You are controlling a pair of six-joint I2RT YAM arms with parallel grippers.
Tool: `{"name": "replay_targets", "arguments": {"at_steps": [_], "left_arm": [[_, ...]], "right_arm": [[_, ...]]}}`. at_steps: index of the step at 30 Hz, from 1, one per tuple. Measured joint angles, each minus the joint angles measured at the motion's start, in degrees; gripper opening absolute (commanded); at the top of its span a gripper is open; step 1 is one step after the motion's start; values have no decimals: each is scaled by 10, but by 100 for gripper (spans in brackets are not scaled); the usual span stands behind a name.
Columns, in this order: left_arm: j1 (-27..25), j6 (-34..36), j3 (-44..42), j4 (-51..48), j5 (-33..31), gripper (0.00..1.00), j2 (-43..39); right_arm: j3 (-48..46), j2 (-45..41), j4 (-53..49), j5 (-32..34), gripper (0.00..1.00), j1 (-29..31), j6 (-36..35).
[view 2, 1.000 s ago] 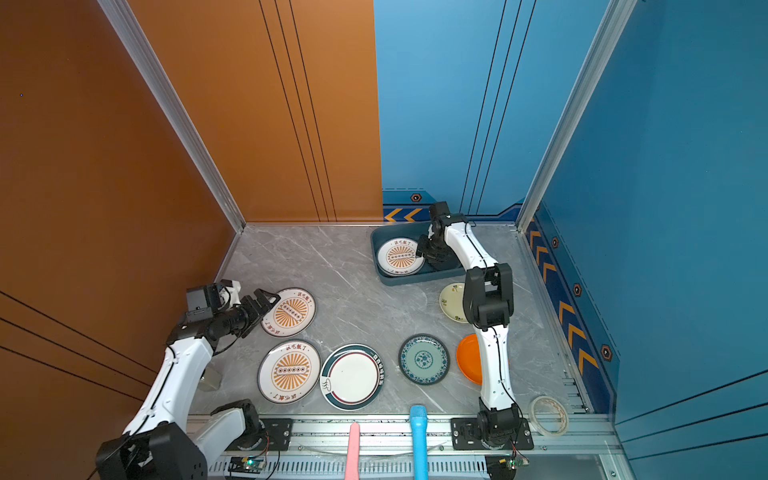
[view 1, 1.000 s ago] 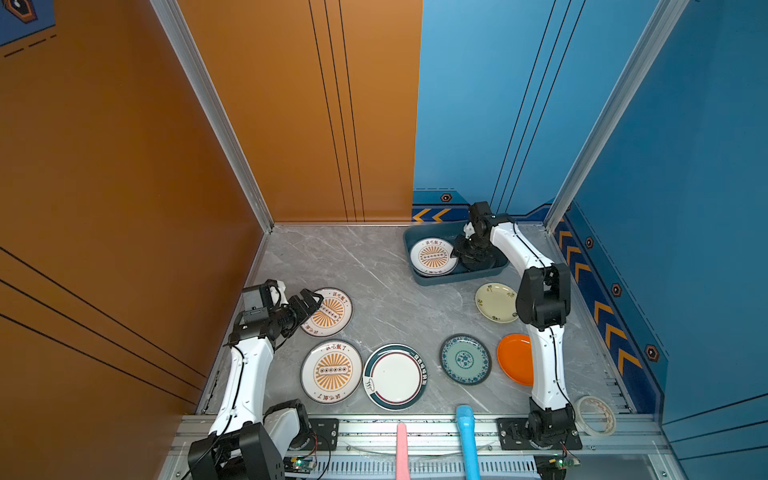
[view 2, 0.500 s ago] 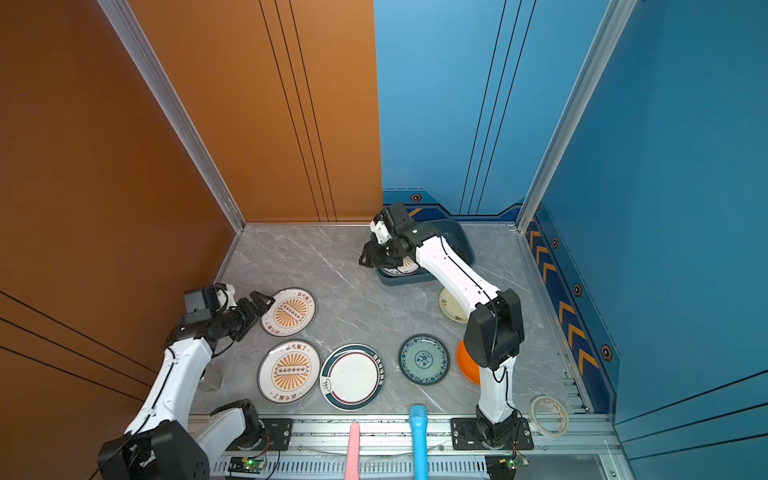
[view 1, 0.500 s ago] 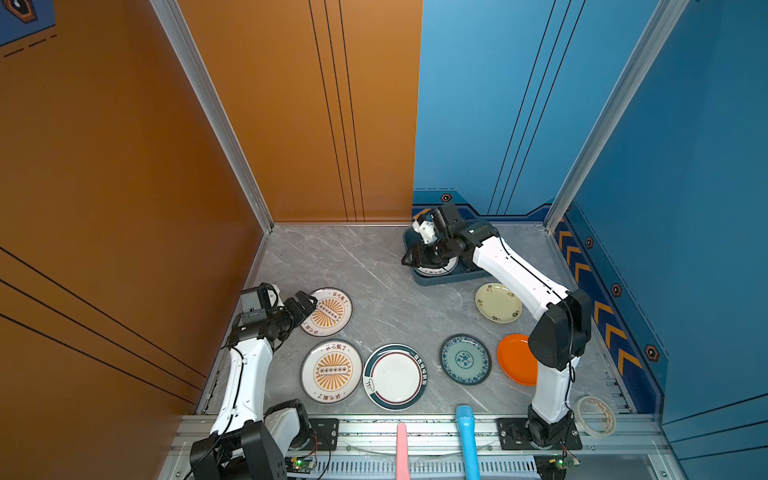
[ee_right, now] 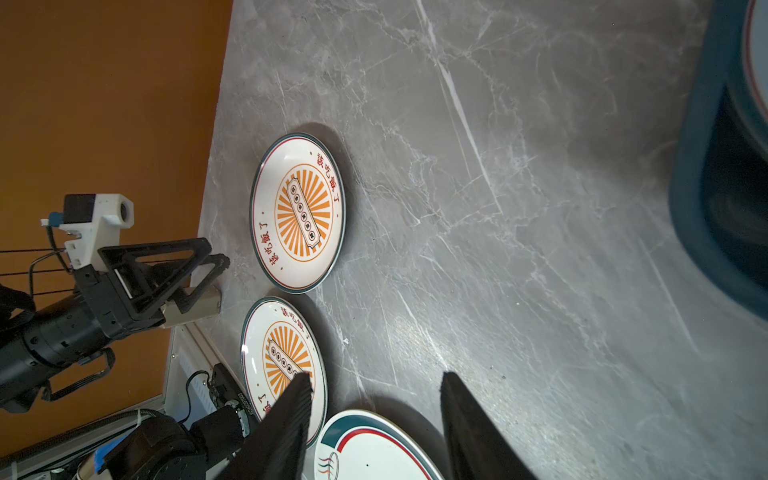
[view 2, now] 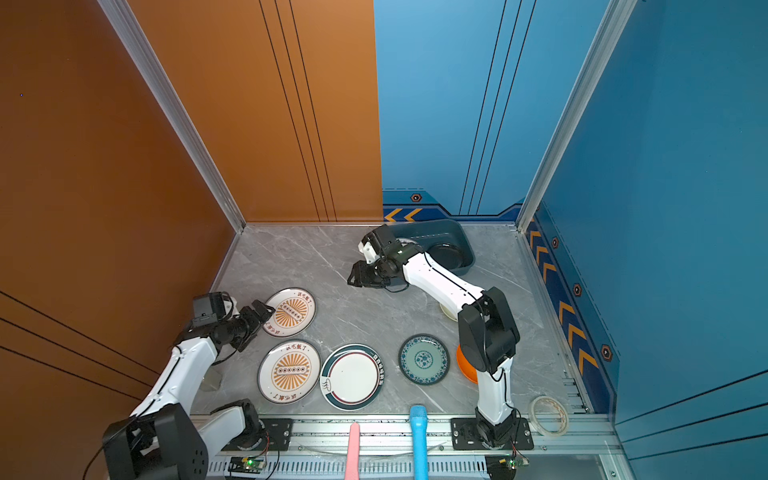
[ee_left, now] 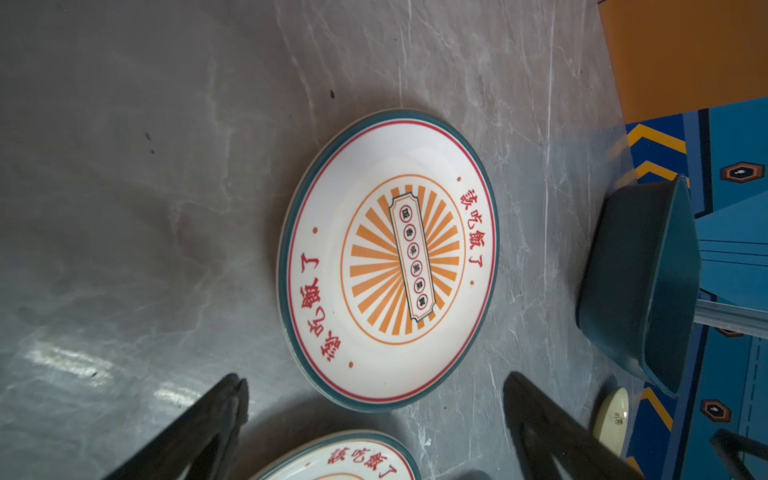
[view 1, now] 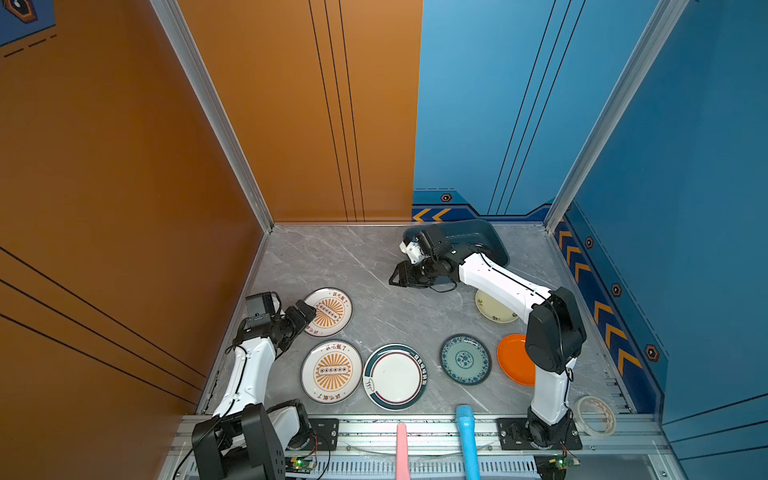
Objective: Place the plates into the plastic bin on the countertop
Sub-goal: 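Push the teal bin away with the right gripper while the left nears a plate, then grasp the rim of the sunburst plate with the left gripper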
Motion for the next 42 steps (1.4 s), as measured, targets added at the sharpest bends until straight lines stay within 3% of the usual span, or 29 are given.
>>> {"name": "replay_targets", "arguments": {"at_steps": [4,14,18,20,31,42], "left_arm": [[0,-4,-1,20,-10,100,15],[0,-28,-19,99,-12,91,102],[-1,-34,-19,129,-12,87,121],[-1,-38,-19,143,-12,81,130],[-3,-47,-33,209,-12,73,162],[-10,-49,-50,254,-12,49,175]], "right_arm": [[-22,0,17,-2,53,0,6],[-33,0,37,-3,53,0,13],[-37,0,41,-3,53,0,15],[-42,-1,42,-3,53,0,16],[-71,-8,59,-14,53,-1,29],[-82,-19,70,-19,53,-4,42]]}}
